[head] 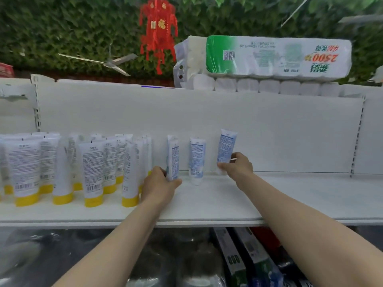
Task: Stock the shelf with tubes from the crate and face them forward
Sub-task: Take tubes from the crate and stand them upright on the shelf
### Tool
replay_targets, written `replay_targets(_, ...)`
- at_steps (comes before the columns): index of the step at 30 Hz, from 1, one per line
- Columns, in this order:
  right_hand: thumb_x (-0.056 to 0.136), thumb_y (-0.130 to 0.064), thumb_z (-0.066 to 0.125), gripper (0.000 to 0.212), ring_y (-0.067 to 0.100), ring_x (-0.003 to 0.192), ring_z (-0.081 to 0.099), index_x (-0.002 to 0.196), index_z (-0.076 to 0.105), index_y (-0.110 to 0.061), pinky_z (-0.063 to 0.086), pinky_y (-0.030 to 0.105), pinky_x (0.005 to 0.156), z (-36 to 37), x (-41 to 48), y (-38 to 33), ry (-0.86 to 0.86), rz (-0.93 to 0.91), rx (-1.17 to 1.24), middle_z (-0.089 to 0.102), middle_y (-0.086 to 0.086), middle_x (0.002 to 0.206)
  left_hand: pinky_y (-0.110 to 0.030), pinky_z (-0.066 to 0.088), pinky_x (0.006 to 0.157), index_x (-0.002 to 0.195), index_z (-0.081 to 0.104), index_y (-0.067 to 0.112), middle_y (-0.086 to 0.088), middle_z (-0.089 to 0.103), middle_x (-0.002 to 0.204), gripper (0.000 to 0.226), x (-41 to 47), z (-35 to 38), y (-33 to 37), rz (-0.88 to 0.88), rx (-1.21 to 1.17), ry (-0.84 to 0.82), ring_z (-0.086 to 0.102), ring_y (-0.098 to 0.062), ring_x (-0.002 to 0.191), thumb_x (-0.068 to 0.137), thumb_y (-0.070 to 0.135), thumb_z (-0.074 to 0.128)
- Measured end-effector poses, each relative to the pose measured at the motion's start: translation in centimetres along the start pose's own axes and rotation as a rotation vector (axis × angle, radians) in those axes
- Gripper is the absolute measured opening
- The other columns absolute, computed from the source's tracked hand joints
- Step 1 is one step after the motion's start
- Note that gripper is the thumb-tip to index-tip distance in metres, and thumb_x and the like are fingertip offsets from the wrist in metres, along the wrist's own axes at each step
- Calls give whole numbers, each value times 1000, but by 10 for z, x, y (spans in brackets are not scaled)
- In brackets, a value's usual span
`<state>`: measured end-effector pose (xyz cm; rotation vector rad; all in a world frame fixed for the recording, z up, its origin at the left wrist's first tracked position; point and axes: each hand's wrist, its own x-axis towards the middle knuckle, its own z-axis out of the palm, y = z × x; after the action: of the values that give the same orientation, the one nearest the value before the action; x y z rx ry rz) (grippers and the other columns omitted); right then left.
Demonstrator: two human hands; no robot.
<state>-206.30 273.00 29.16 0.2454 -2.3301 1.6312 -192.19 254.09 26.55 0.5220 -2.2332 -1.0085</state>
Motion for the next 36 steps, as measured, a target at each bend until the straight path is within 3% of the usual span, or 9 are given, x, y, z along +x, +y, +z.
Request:
replay_targets(3,71,-40,79,41,21,89,59,104,58,-28,50,34,79,6,12,3,10,53,-116,60,6,113,-31,45,71,100,54,16,1,62,95,38,1,1,-3,-1,-14,0,59,-22,87,80,41,74)
replay_targets(5,70,-42,79,41,24,97,57,103,58,-28,51,39,88,10,17,3,4,69,-170,58,7,112,-31,45,72,100,54,16,1,62,95,38,1,2,-4,2,-25,1,59,-21,87,80,40,75)
replay_targets(10,75,-42,78,47,26,117,46,113,54,-28,47,42,95,16,28,2,-18,89,-260,38,-3,81,-29,40,70,100,53,15,2,60,93,38,1,3,-3,5,-42,19,56,-20,84,79,37,76)
replay_targets(16,77,-43,77,48,25,124,38,117,54,-29,42,42,98,24,40,9,-39,126,-291,56,6,116,-30,42,72,99,52,17,3,60,94,39,3,4,-4,11,-35,20,58,-21,87,78,37,77)
replay_targets(36,74,-48,78,56,26,118,47,120,54,-26,47,43,96,37,62,27,-70,85,-311,58,7,117,-31,46,76,98,54,18,0,63,97,37,2,5,-3,-14,-21,52,60,-23,91,78,38,77)
